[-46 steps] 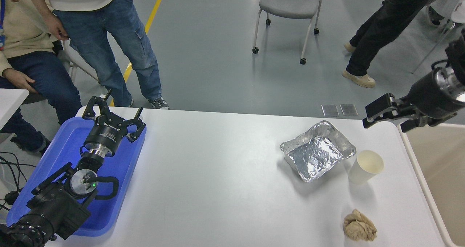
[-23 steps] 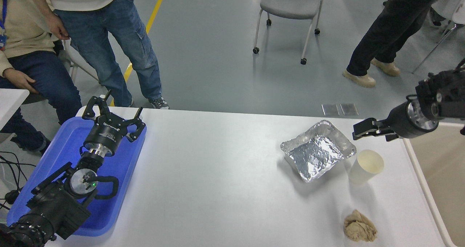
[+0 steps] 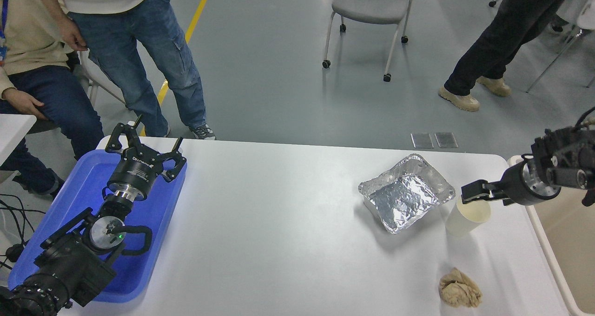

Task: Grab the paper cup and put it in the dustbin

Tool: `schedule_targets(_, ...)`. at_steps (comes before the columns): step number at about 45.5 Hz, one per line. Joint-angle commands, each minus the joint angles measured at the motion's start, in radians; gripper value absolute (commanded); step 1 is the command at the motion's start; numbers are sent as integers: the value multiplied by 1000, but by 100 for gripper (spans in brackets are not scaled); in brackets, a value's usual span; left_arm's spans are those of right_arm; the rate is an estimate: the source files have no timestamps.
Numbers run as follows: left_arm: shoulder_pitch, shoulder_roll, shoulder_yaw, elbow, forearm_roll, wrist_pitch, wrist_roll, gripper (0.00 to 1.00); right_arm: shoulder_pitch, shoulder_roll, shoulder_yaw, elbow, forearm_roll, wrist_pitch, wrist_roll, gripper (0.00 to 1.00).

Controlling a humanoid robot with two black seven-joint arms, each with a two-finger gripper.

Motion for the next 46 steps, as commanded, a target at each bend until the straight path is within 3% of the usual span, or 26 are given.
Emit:
schedule_targets(1, 0, 0, 0, 0, 0, 0, 0, 100, -72, 0, 49, -40, 1, -71, -1, 99)
schedule_targets(14, 0, 0, 0, 0, 0, 0, 0, 100, -147, 0, 57, -120, 18, -97, -6, 99)
schedule_targets(17, 0, 0, 0, 0, 0, 0, 0, 100, -160, 0, 57, -125, 24, -105, -7, 94)
schedule_targets(25, 0, 0, 0, 0, 0, 0, 0, 100, -190, 0, 58, -125, 29, -111, -9, 62)
schedule_targets(35, 0, 0, 0, 0, 0, 0, 0, 100, -196, 0, 57, -123, 38, -98, -7, 0)
schedule_targets(46, 0, 0, -1, 0, 0, 0, 0, 100, -190, -2, 67, -114, 39, -91, -10, 0)
